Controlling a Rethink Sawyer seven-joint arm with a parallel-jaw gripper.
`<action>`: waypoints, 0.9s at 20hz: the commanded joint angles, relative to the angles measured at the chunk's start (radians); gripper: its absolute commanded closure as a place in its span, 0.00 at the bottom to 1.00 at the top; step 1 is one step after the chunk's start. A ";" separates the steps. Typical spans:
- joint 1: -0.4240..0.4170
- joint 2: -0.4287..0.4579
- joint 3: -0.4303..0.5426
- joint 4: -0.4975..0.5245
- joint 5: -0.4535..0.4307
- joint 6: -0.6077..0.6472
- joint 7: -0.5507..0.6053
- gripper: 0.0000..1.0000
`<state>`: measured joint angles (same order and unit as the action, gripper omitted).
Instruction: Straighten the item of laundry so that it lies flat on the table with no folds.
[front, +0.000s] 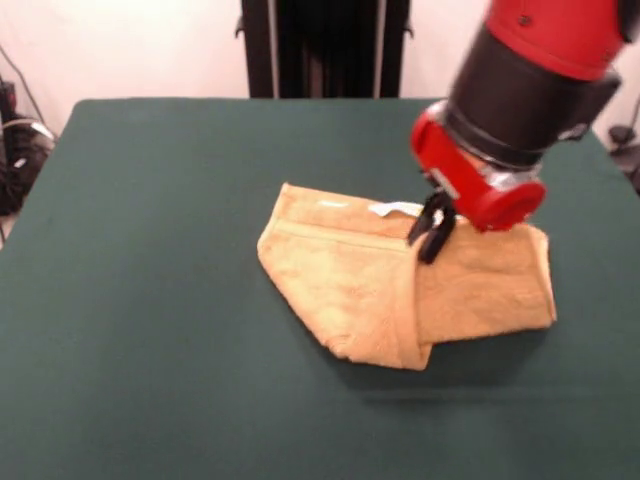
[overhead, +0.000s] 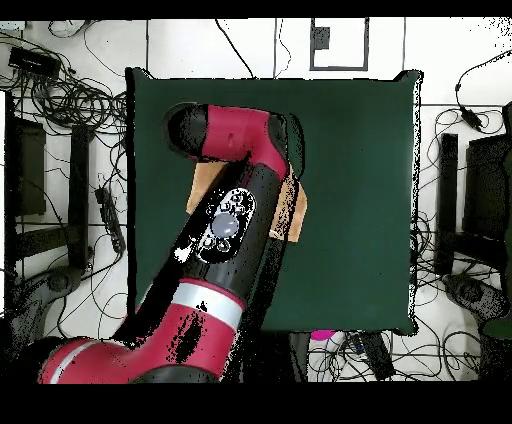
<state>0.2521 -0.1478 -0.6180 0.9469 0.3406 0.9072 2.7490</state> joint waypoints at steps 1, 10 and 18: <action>0.126 0.007 -0.011 0.047 0.028 0.198 0.376 1.00; 0.158 -0.072 0.038 0.101 0.118 0.338 0.395 1.00; 0.053 -0.055 0.295 0.213 0.305 0.020 0.193 1.00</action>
<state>0.3763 -0.2133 -0.6150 0.9646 0.4984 1.1199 2.8539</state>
